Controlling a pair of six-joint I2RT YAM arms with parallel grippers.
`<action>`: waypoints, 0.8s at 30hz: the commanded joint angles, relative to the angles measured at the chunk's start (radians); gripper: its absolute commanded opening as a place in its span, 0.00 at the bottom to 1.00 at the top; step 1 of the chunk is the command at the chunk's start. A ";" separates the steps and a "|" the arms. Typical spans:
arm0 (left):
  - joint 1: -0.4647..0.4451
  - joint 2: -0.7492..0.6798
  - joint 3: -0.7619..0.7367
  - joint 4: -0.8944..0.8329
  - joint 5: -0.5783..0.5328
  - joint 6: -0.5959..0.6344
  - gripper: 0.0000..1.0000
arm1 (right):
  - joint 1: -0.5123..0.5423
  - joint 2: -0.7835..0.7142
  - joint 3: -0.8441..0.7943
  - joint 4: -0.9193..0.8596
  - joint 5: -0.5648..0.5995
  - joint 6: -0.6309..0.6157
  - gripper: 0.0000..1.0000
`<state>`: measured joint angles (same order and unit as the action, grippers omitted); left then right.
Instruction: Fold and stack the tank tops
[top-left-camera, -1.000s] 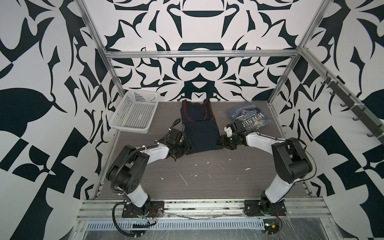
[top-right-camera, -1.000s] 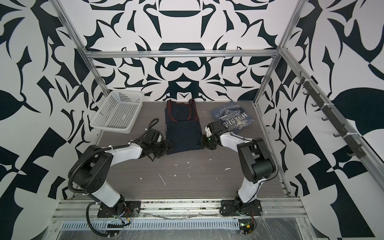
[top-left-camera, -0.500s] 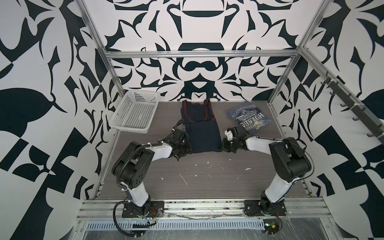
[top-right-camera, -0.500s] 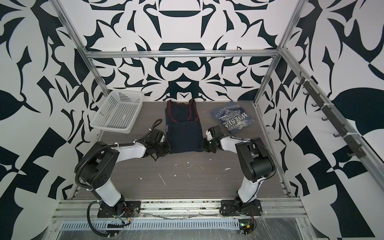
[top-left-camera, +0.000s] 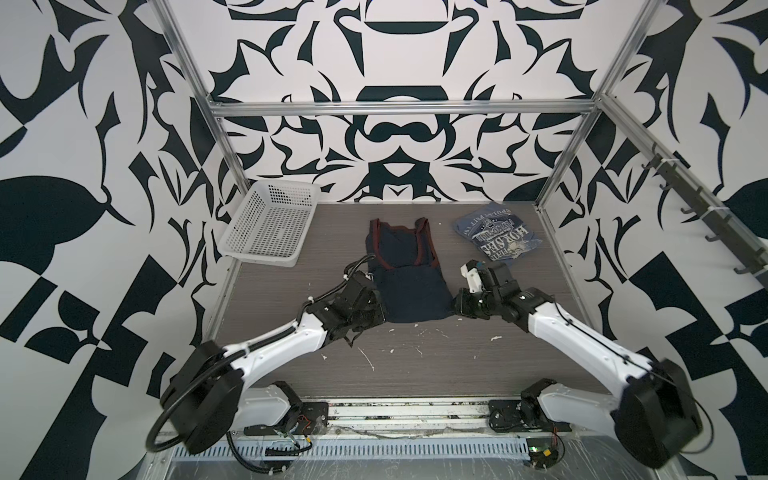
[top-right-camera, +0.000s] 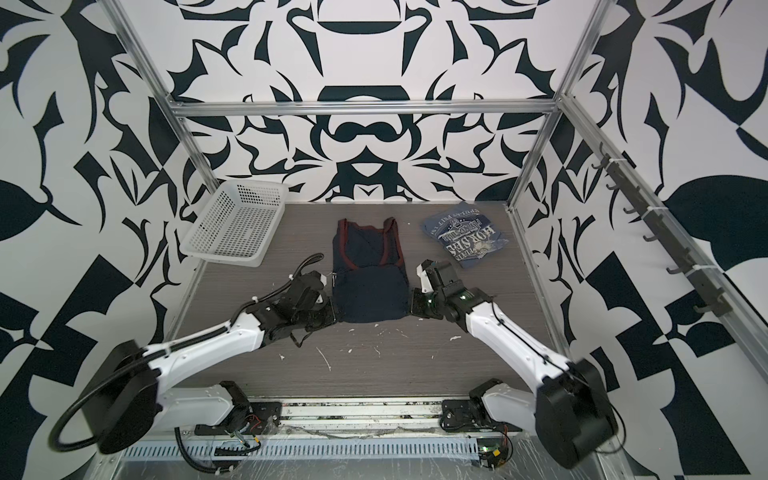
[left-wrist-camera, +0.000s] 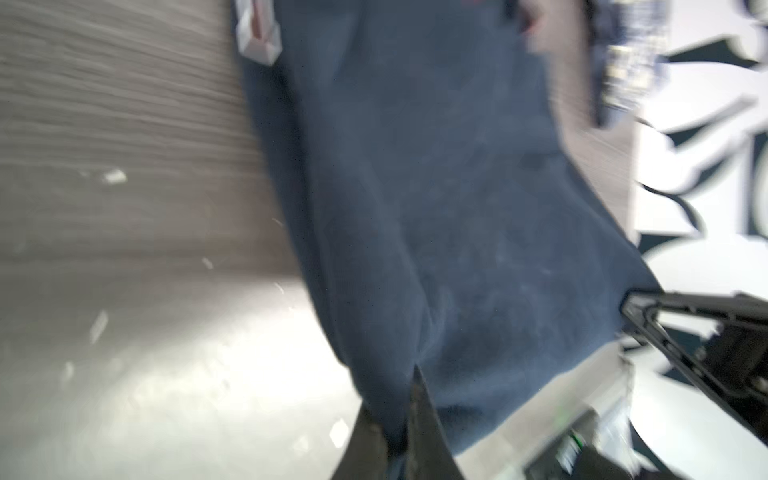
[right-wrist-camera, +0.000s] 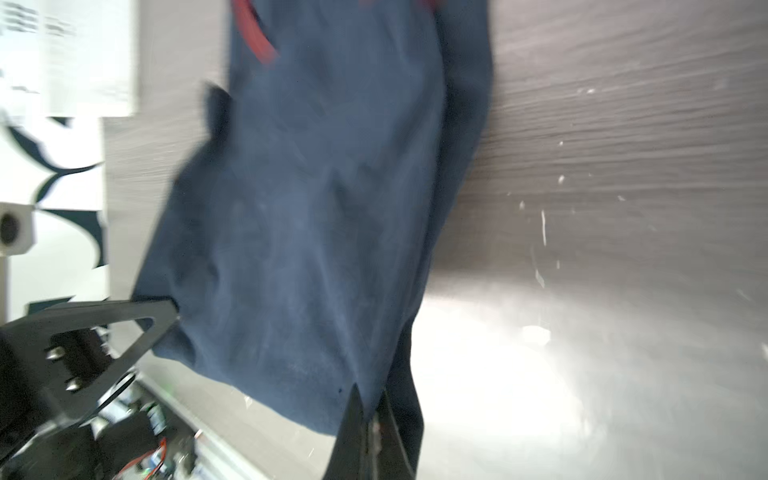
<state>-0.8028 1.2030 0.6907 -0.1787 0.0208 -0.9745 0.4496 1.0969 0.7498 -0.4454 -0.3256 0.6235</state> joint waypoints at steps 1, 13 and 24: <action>-0.024 -0.105 0.016 -0.077 -0.020 -0.043 0.02 | 0.016 -0.099 0.088 -0.168 0.047 0.034 0.00; 0.086 0.033 0.278 -0.106 0.020 -0.046 0.05 | -0.020 0.157 0.401 -0.143 0.023 -0.055 0.00; 0.318 0.446 0.513 -0.013 0.183 -0.042 0.11 | -0.132 0.644 0.722 -0.107 -0.038 -0.159 0.00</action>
<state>-0.5159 1.5894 1.1458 -0.2375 0.1429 -1.0111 0.3347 1.7027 1.3895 -0.5716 -0.3542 0.5114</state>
